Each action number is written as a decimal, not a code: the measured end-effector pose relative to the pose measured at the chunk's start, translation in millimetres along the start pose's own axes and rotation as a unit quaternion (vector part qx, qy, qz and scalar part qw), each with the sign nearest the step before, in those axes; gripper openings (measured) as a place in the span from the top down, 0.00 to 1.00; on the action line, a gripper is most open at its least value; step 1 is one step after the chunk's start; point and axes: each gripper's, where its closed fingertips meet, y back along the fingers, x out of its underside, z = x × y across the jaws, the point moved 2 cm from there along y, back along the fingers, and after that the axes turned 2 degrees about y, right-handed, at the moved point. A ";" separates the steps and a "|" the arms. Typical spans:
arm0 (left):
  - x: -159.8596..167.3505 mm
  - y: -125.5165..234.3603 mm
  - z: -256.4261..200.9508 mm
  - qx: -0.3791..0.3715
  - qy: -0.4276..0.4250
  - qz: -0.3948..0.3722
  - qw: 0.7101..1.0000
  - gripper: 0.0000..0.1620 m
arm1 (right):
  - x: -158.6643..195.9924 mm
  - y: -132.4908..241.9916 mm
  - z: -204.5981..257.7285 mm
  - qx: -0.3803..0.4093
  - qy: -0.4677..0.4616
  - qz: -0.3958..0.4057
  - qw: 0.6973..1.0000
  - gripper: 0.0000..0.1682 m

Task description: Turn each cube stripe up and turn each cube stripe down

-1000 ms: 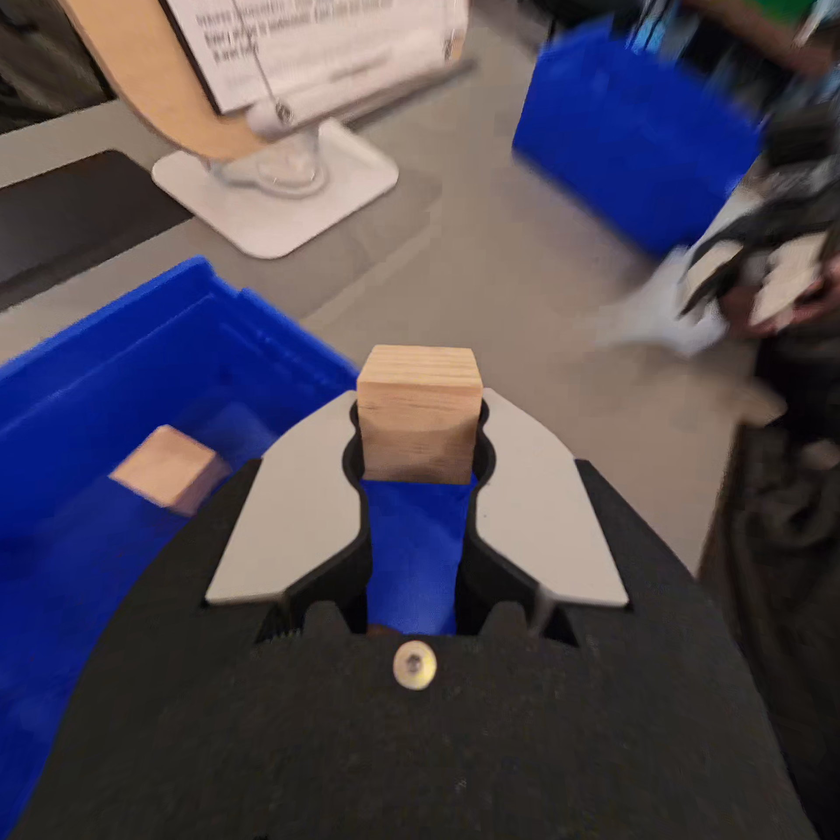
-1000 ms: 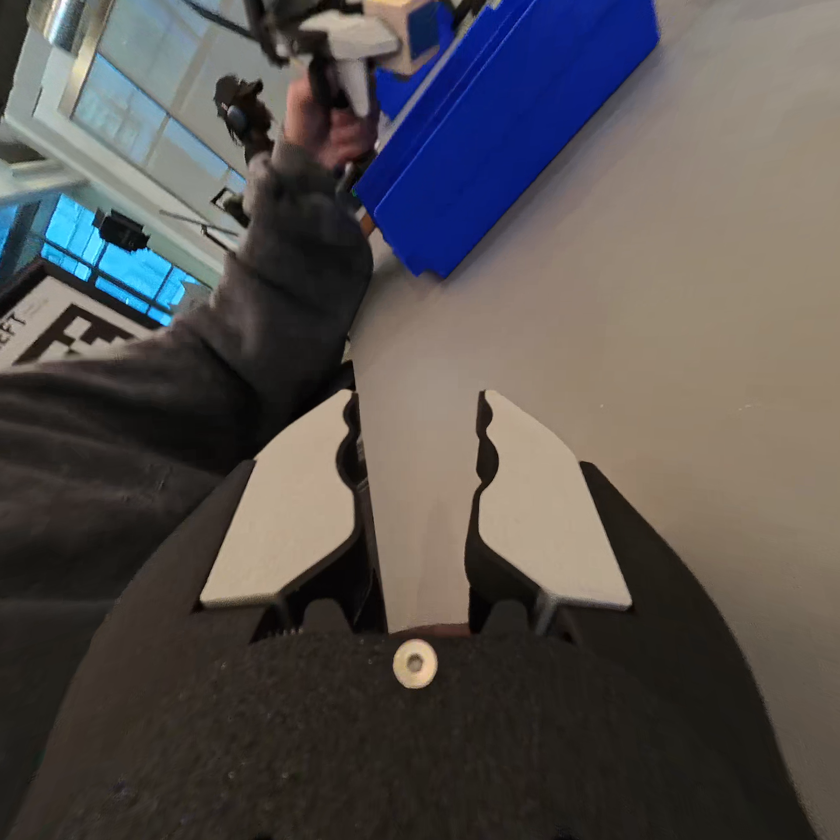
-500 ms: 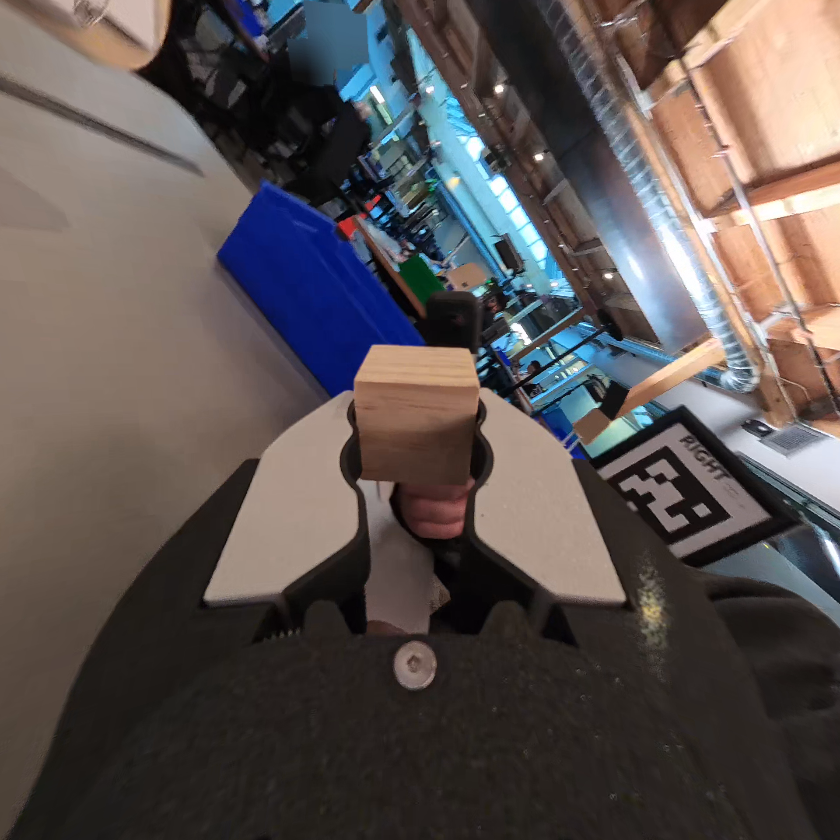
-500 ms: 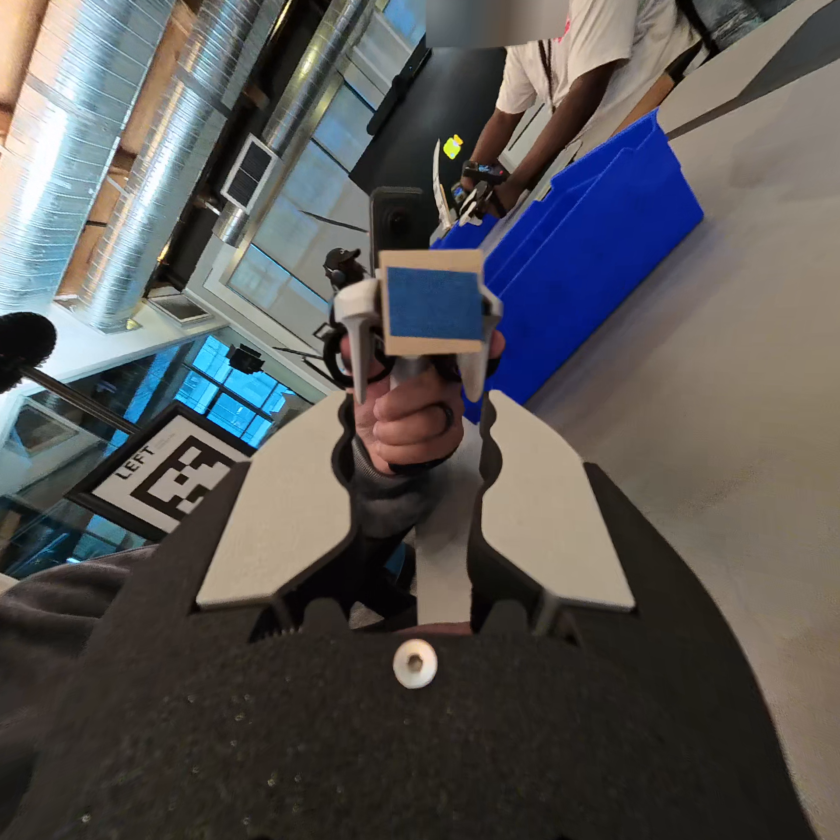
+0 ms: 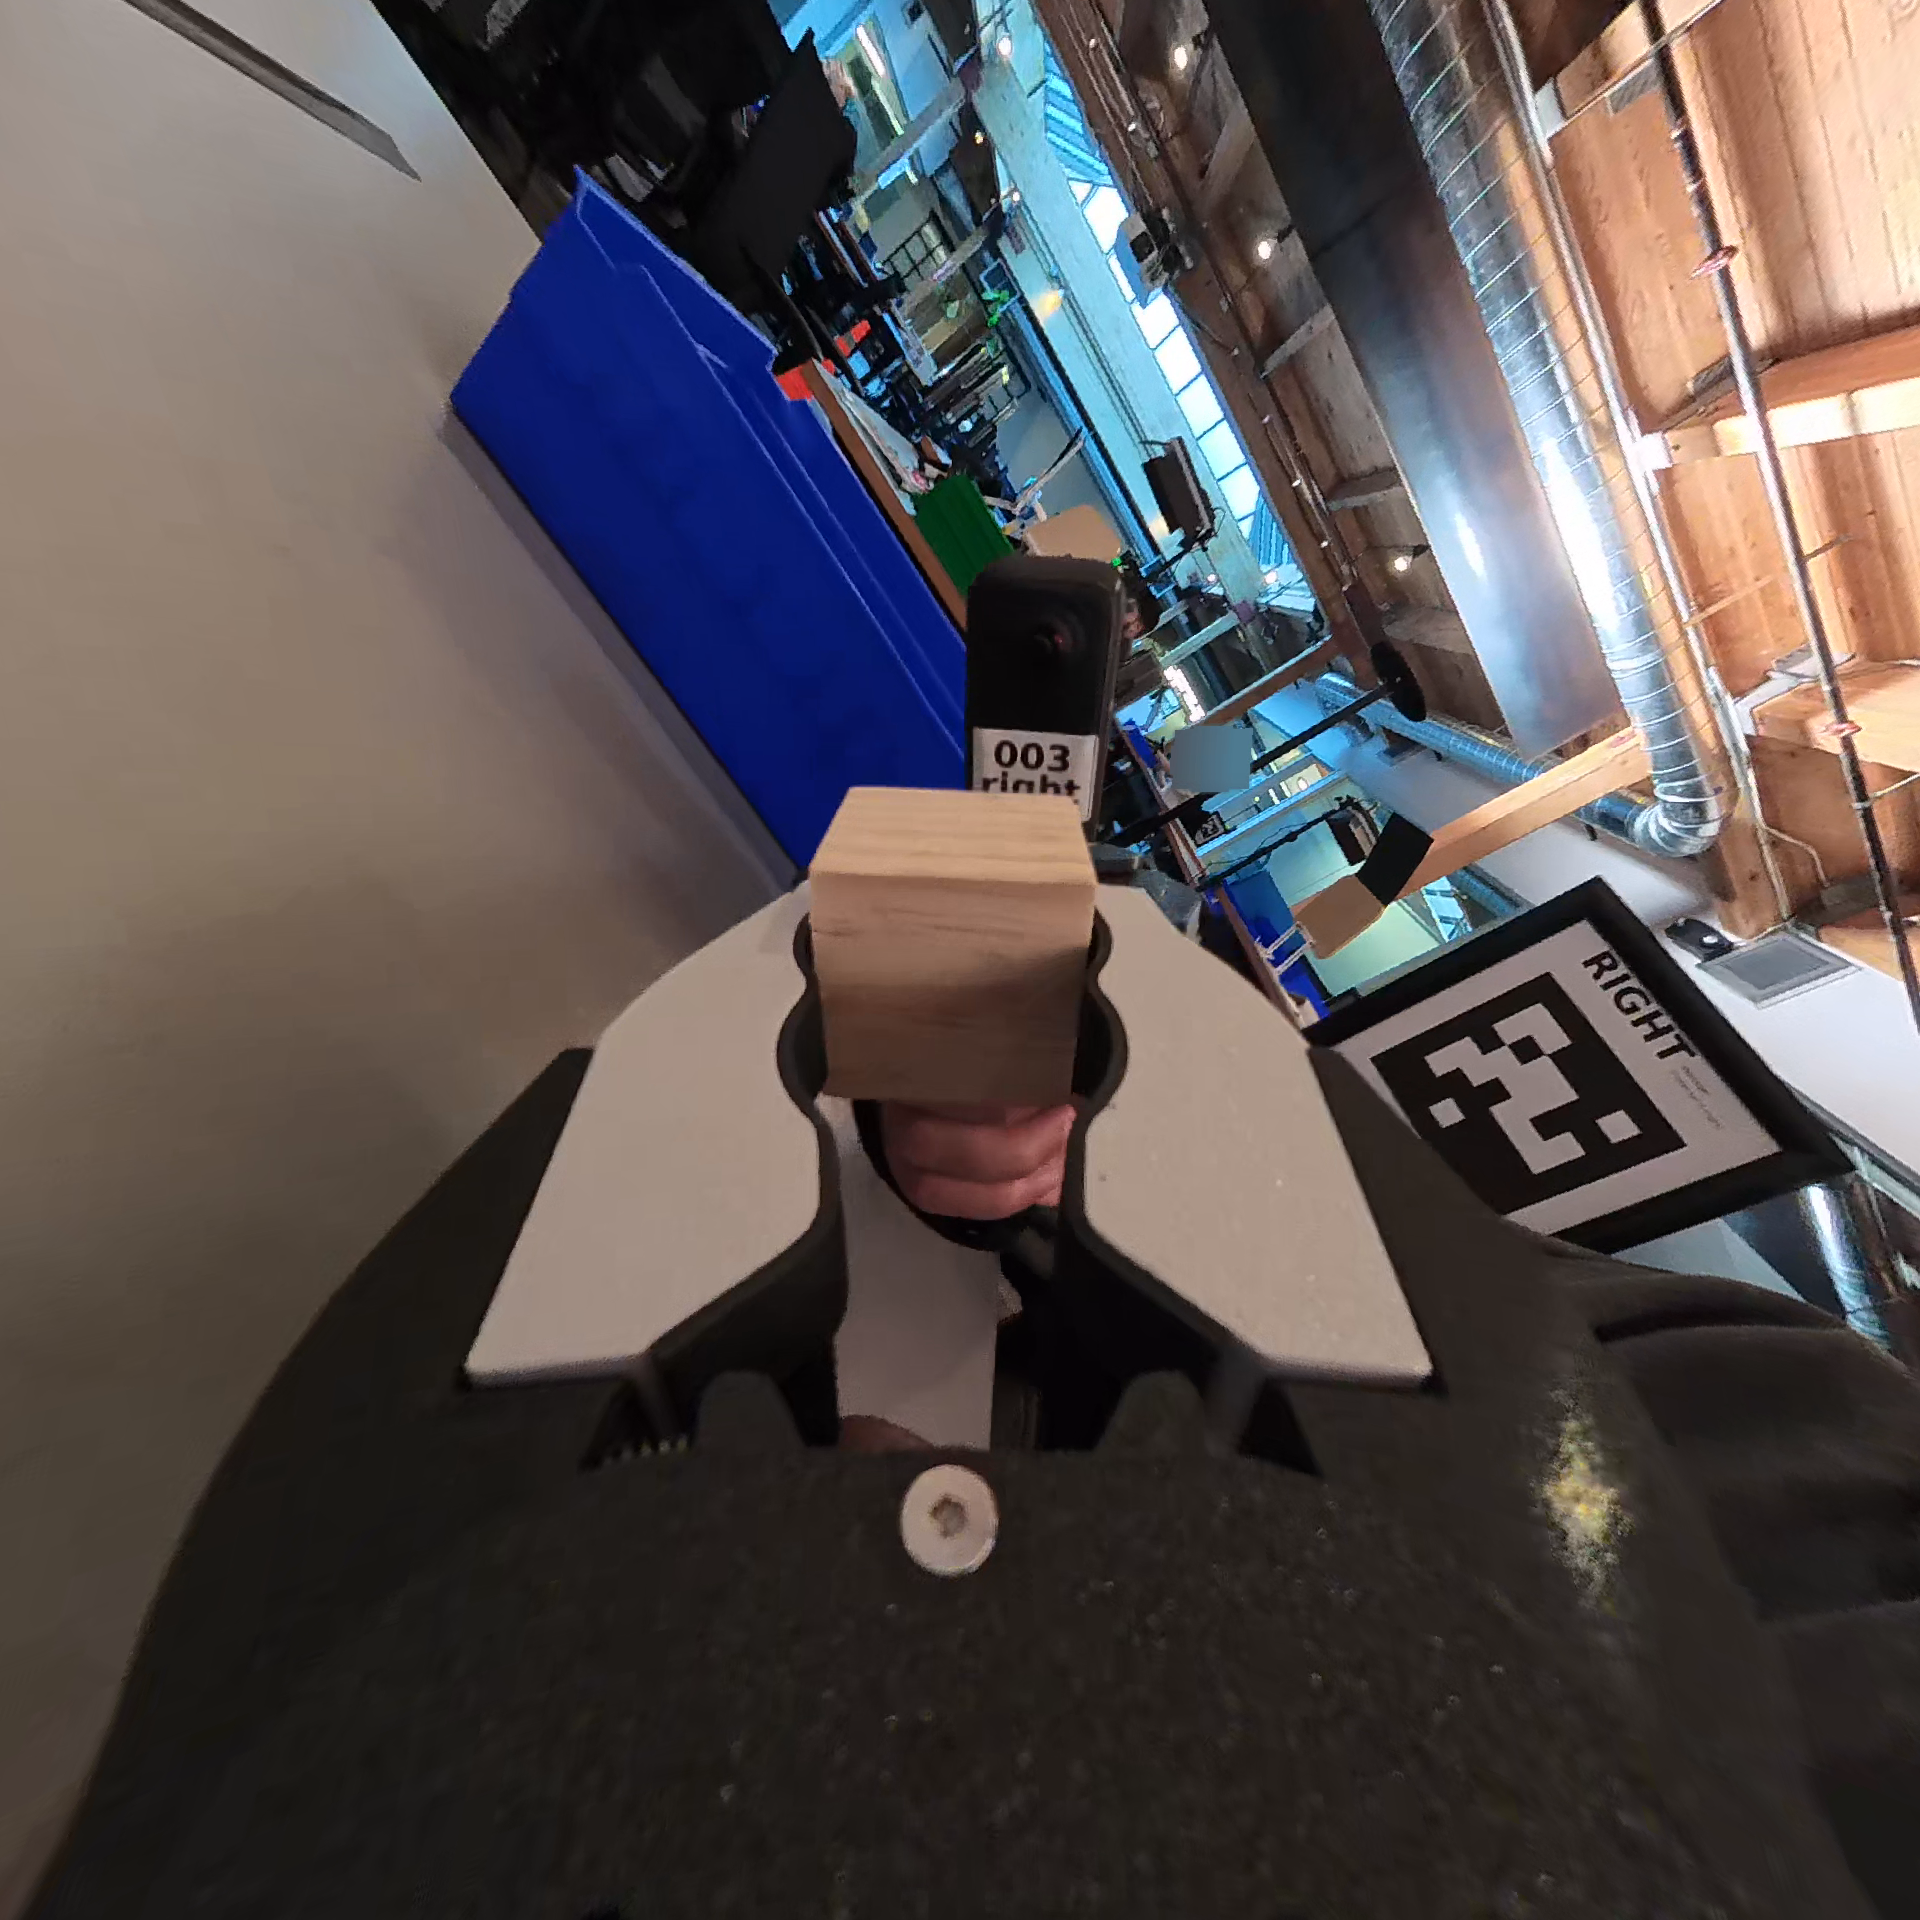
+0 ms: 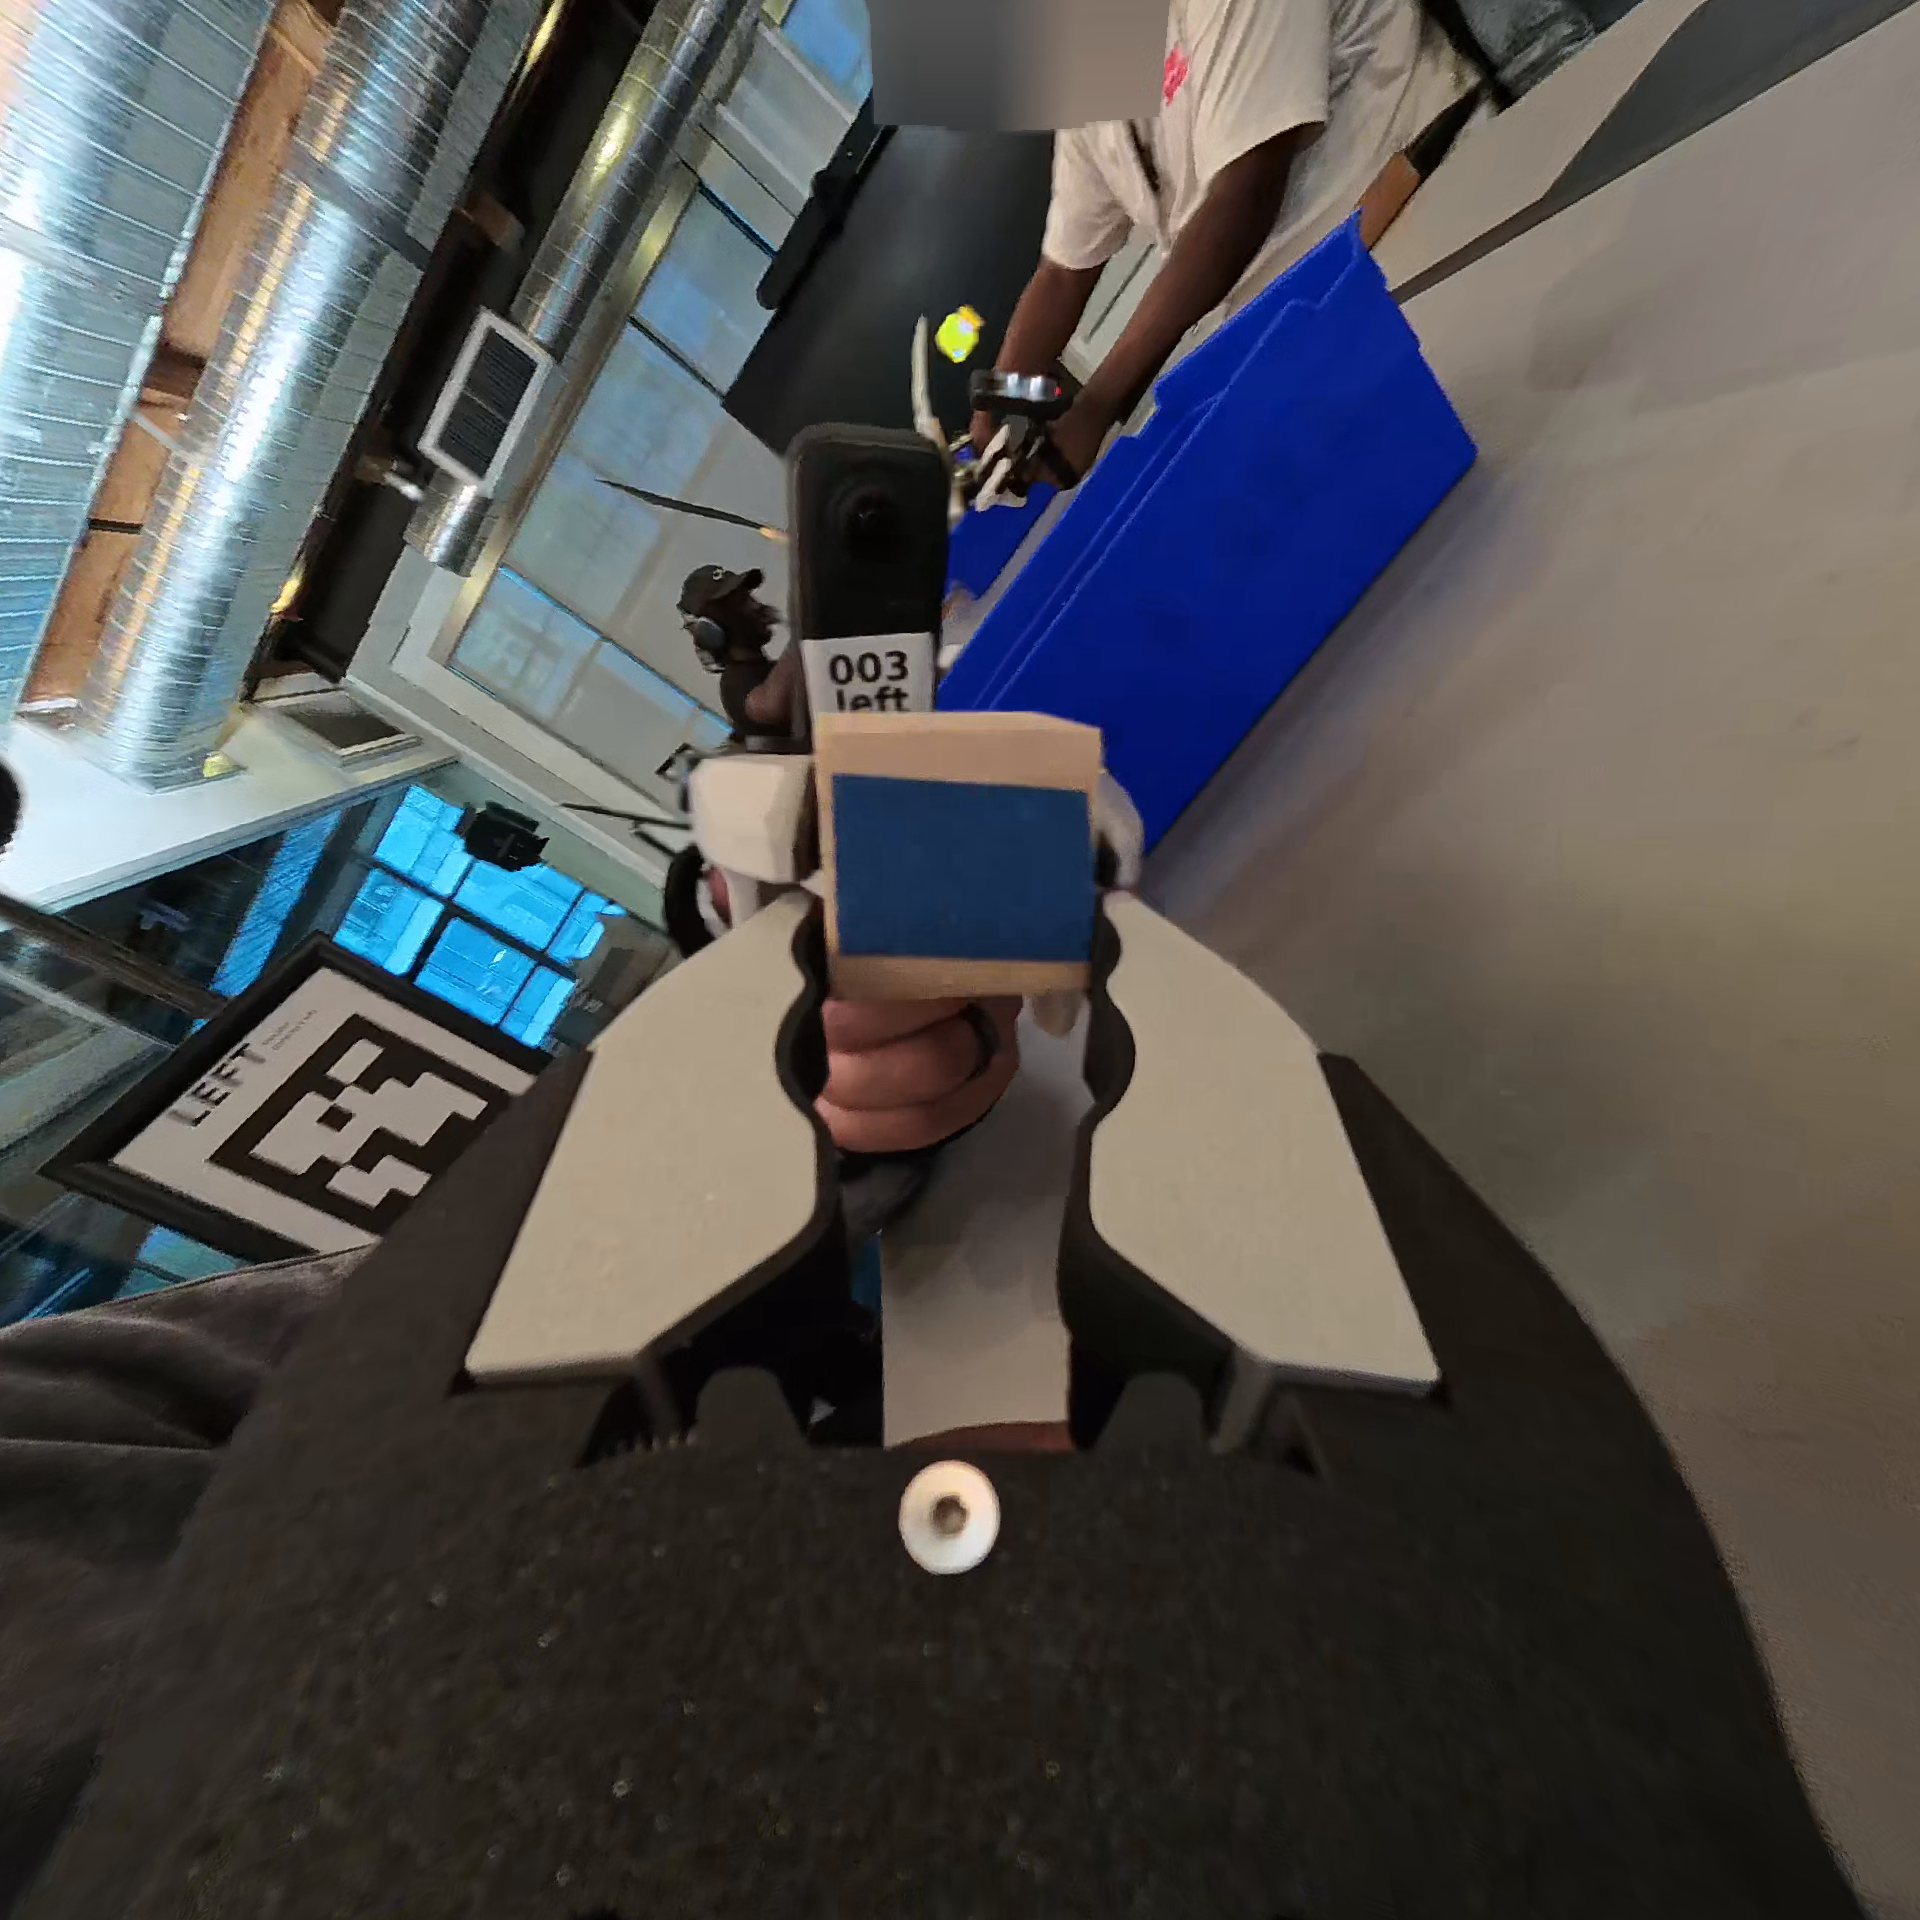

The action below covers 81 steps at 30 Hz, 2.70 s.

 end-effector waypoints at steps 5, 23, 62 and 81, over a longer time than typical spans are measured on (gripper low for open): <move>-0.4 4.8 -1.9 0.001 -0.013 0.011 1.000 0.70 | 4.0 -0.1 -0.2 0.009 0.012 0.014 1.000 0.73; 47.7 110.0 1.0 -0.297 -0.275 -0.047 0.913 0.57 | -151.0 159.4 91.1 0.289 0.317 -0.081 0.899 0.73; 71.3 92.7 18.9 -0.304 -0.264 0.032 0.915 0.60 | -127.7 197.3 66.5 0.398 0.336 -0.006 0.854 0.65; -99.1 238.7 41.9 -0.532 -0.127 0.007 0.837 0.58 | 31.2 -2.7 1.0 0.073 0.306 0.112 0.943 0.67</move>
